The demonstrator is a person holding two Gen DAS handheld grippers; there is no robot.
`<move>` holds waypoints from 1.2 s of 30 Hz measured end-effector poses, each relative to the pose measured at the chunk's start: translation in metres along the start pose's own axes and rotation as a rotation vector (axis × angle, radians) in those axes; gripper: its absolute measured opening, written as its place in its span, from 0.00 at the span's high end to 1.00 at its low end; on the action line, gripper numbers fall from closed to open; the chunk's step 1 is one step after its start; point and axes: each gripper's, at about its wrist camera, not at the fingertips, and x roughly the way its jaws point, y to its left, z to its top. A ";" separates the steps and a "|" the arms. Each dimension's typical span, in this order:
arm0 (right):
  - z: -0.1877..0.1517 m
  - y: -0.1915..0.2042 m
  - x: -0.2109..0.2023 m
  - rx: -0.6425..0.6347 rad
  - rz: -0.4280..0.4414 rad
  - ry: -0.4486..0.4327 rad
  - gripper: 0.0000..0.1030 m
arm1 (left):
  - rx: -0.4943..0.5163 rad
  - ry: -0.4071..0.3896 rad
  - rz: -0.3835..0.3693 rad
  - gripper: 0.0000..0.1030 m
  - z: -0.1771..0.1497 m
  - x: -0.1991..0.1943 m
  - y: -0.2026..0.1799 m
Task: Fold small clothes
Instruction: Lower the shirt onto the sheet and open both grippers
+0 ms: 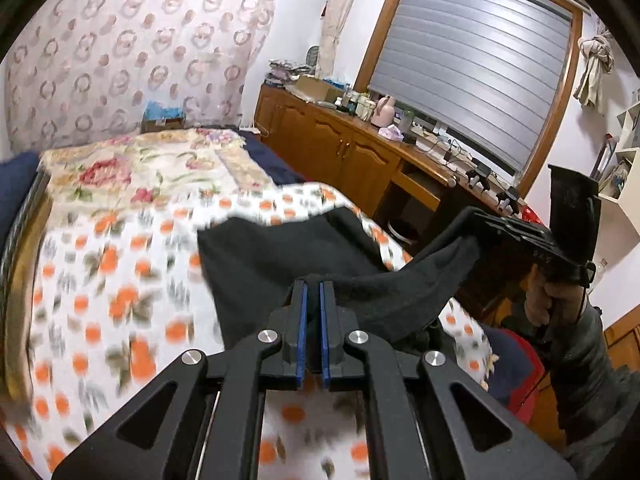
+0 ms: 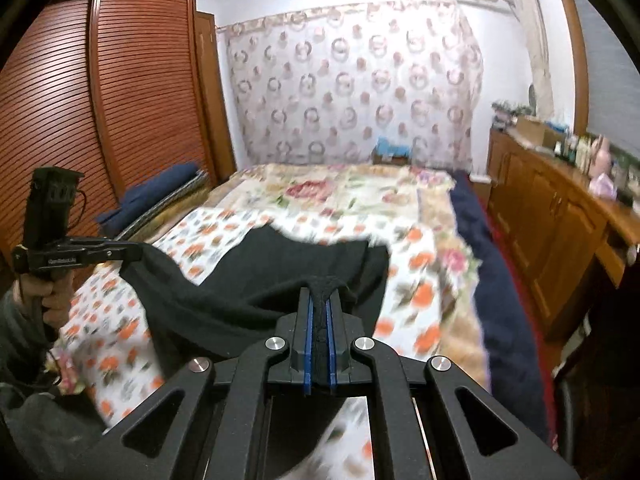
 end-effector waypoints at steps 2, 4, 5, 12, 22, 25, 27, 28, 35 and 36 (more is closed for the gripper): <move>0.021 -0.005 0.021 -0.024 -0.036 -0.001 0.95 | -0.003 0.002 0.004 0.94 0.018 0.013 0.004; 0.035 -0.013 0.049 -0.017 -0.051 0.026 0.95 | -0.008 0.012 0.016 0.94 0.033 0.031 0.010; 0.040 -0.019 0.066 -0.009 -0.055 0.043 0.95 | -0.013 0.023 0.026 0.94 0.043 0.046 0.016; 0.045 -0.034 0.166 0.024 -0.096 0.204 0.88 | -0.061 0.118 0.116 0.93 0.054 0.113 0.056; 0.038 0.012 0.101 -0.023 -0.128 0.085 0.51 | -0.022 0.044 0.126 0.20 0.045 0.074 0.054; 0.023 0.046 0.079 -0.043 -0.046 0.075 0.51 | -0.005 0.039 0.132 0.20 0.036 0.059 0.049; 0.012 0.071 0.072 -0.068 0.004 0.092 0.51 | 0.004 0.035 0.142 0.20 0.028 0.046 0.045; 0.006 0.081 0.071 -0.076 0.032 0.107 0.51 | 0.008 0.036 0.146 0.20 0.025 0.042 0.044; -0.039 0.141 0.081 -0.132 0.134 0.209 0.54 | 0.015 0.022 0.161 0.20 0.000 0.016 0.039; -0.045 0.146 0.086 -0.135 0.140 0.227 0.54 | 0.012 0.023 0.162 0.20 -0.004 0.013 0.038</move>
